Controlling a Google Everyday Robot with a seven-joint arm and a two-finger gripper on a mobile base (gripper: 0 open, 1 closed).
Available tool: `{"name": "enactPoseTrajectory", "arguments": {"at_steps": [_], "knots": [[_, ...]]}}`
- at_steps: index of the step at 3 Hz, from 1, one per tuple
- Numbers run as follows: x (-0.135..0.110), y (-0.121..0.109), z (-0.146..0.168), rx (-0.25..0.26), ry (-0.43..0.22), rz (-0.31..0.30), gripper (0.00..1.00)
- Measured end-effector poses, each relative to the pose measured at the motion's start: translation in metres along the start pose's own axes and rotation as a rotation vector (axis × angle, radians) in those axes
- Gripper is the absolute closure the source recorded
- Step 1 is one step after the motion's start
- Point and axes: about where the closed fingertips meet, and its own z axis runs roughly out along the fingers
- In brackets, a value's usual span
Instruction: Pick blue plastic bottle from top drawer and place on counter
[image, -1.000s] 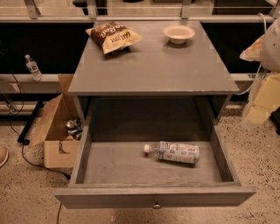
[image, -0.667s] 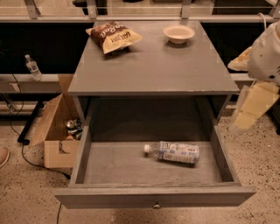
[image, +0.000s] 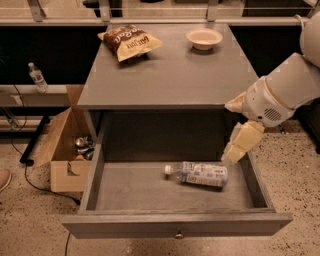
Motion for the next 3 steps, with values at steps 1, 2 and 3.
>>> {"name": "enactPoseTrajectory", "arguments": {"at_steps": [1, 2, 3], "knots": [[0.0, 0.0, 0.001, -0.002, -0.002, -0.001, 0.0], [0.012, -0.003, 0.047, -0.034, 0.006, 0.026, 0.0], [0.021, -0.007, 0.085, -0.062, 0.018, 0.05, 0.0]]}}
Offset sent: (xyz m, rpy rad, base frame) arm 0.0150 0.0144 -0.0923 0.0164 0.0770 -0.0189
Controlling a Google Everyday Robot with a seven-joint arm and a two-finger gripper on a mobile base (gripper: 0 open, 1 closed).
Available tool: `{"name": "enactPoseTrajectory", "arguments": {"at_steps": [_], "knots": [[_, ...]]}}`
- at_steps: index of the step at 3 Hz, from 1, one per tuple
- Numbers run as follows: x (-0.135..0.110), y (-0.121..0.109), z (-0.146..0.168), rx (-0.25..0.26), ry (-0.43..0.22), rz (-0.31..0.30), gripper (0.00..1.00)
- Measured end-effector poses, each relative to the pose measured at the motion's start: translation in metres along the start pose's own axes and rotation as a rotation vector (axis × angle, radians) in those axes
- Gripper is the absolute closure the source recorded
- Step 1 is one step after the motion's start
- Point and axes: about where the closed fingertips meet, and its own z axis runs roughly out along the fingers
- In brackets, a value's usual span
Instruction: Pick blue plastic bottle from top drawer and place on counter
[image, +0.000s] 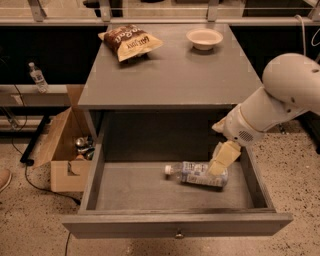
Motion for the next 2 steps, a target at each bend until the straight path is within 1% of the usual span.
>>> {"name": "enactPoseTrajectory", "arguments": {"at_steps": [1, 2], "knots": [[0.002, -0.012, 0.036, -0.005, 0.013, 0.016, 0.0], [0.008, -0.022, 0.068, -0.009, 0.009, 0.013, 0.0]]}}
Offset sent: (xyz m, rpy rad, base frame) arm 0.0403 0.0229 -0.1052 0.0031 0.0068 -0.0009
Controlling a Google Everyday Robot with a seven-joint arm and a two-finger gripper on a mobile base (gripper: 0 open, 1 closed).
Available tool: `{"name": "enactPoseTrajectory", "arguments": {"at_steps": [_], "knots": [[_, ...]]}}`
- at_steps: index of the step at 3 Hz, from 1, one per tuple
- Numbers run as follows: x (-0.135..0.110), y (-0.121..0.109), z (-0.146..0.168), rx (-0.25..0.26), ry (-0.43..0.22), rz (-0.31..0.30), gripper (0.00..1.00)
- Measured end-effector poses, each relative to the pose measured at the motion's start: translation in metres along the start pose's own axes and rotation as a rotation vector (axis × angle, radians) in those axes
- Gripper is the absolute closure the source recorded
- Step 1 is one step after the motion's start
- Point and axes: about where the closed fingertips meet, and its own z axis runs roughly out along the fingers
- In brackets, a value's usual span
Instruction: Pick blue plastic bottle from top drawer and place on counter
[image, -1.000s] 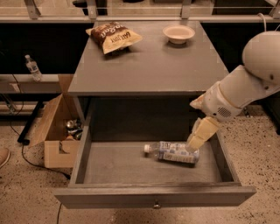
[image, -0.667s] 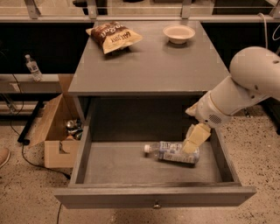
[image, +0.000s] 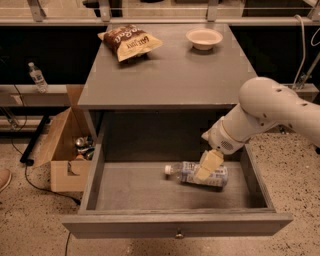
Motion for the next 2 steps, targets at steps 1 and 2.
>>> {"name": "enactPoseTrajectory", "arguments": {"at_steps": [1, 2], "knots": [[0.011, -0.006, 0.025, -0.007, 0.003, -0.003, 0.0], [0.023, -0.007, 0.044, -0.019, -0.013, -0.004, 0.0]]}}
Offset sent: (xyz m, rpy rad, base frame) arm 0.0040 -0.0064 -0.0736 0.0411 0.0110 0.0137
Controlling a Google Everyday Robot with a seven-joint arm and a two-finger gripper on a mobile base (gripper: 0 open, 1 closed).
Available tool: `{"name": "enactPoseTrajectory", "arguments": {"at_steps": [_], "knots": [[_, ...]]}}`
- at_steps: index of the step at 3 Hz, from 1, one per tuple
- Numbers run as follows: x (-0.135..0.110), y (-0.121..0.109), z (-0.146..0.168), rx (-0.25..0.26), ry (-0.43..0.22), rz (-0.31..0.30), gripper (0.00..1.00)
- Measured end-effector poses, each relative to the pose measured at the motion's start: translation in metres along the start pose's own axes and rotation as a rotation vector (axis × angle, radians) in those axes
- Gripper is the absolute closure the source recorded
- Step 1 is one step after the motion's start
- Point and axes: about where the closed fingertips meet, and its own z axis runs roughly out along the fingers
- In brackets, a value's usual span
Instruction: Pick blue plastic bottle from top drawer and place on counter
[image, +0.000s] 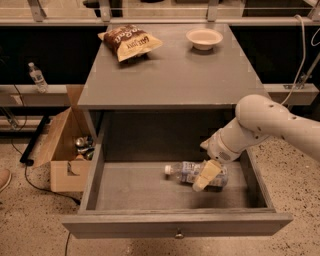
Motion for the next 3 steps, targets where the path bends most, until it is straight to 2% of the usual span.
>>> {"name": "enactPoseTrajectory", "arguments": {"at_steps": [1, 3], "knots": [[0.011, 0.0, 0.012, -0.005, -0.003, -0.006, 0.0], [0.024, 0.001, 0.023, -0.009, 0.028, -0.023, 0.3]]}}
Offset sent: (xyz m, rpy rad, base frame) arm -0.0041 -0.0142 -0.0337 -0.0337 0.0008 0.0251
